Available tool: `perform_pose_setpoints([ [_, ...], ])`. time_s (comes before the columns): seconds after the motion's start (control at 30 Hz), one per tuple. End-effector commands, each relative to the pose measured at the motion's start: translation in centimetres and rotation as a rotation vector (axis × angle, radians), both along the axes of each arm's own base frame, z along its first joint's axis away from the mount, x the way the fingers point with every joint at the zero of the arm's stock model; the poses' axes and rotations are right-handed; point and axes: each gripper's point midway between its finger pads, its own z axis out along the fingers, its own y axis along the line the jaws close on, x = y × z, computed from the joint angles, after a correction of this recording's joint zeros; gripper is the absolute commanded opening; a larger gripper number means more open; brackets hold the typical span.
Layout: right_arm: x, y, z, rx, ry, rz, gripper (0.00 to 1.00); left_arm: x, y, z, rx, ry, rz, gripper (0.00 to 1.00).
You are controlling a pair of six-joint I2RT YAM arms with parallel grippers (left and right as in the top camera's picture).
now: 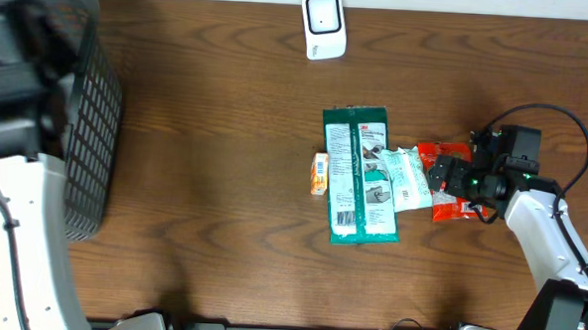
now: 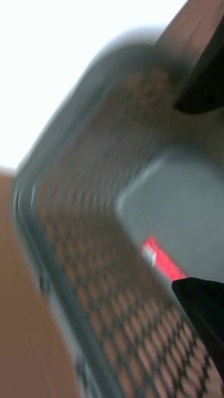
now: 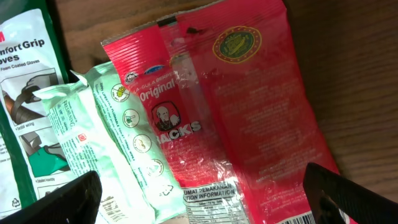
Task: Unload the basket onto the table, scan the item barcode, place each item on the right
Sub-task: 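Reach the left gripper into the basket and grasp a red candy stick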
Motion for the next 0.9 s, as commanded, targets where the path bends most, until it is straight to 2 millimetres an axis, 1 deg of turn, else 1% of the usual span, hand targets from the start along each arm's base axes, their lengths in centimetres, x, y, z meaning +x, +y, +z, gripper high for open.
perform_pose_setpoints([
  [0.0, 0.5, 0.1, 0.6, -0.007, -0.021, 0.008, 0.99, -1.9, 6.5, -3.6, -0.016, 0.119, 0.158, 0.89],
  [0.03, 0.5, 0.1, 0.6, -0.007, -0.021, 0.008, 0.99, -2.5, 7.8, -5.2, -0.028, 0.173, 0.184, 0.89],
  [0.07, 0.5, 0.1, 0.6, -0.007, -0.021, 0.008, 0.99, -3.6, 9.7, -7.9, -0.058, 0.264, 0.222, 0.9],
  [0.13, 0.5, 0.1, 0.6, -0.007, -0.021, 0.008, 0.99, -4.7, 11.5, -11.3, -0.11, 0.36, 0.268, 0.95],
  [0.17, 0.5, 0.1, 0.6, -0.007, -0.021, 0.008, 0.99, -5.2, 12.3, -12.9, -0.136, 0.404, 0.288, 0.99],
  [0.2, 0.5, 0.1, 0.6, -0.007, -0.021, 0.008, 0.99, -5.7, 13.2, -14.9, -0.16, 0.464, 0.296, 1.0],
  [0.23, 0.5, 0.1, 0.6, -0.007, -0.021, 0.008, 0.99, -6.0, 13.5, -15.9, -0.169, 0.504, 0.285, 1.0],
  [0.27, 0.5, 0.1, 0.6, -0.007, -0.021, 0.008, 0.99, -6.4, 14.0, -17.8, -0.184, 0.576, 0.265, 1.0],
  [0.33, 0.5, 0.1, 0.6, -0.007, -0.021, 0.008, 0.99, -6.2, 14.3, -20.2, -0.216, 0.641, 0.211, 1.0],
  [0.4, 0.5, 0.1, 0.6, -0.007, -0.021, 0.008, 0.99, -5.5, 14.2, -22.1, -0.255, 0.657, 0.148, 1.0],
  [0.47, 0.5, 0.1, 0.6, -0.007, -0.021, 0.008, 0.99, -4.2, 13.5, -24.2, -0.294, 0.676, 0.044, 0.99],
  [0.53, 0.5, 0.1, 0.6, -0.007, -0.021, 0.008, 0.99, -3.8, 13.2, -25.2, -0.312, 0.683, 0.006, 0.98],
  [0.57, 0.5, 0.1, 0.6, -0.007, -0.021, 0.008, 0.99, -3.5, 13.2, -26.2, -0.319, 0.696, -0.019, 0.98],
  [0.7, 0.5, 0.1, 0.6, -0.007, -0.021, 0.008, 0.99, -3.5, 13.2, -28.9, -0.325, 0.774, -0.086, 0.94],
  [0.77, 0.5, 0.1, 0.6, -0.007, -0.021, 0.008, 0.99, -3.5, 13.0, -30.1, -0.335, 0.803, -0.118, 0.94],
  [0.87, 0.5, 0.1, 0.6, -0.007, -0.021, 0.008, 0.99, -3.1, 12.1, -31.6, -0.377, 0.809, -0.182, 0.95],
])
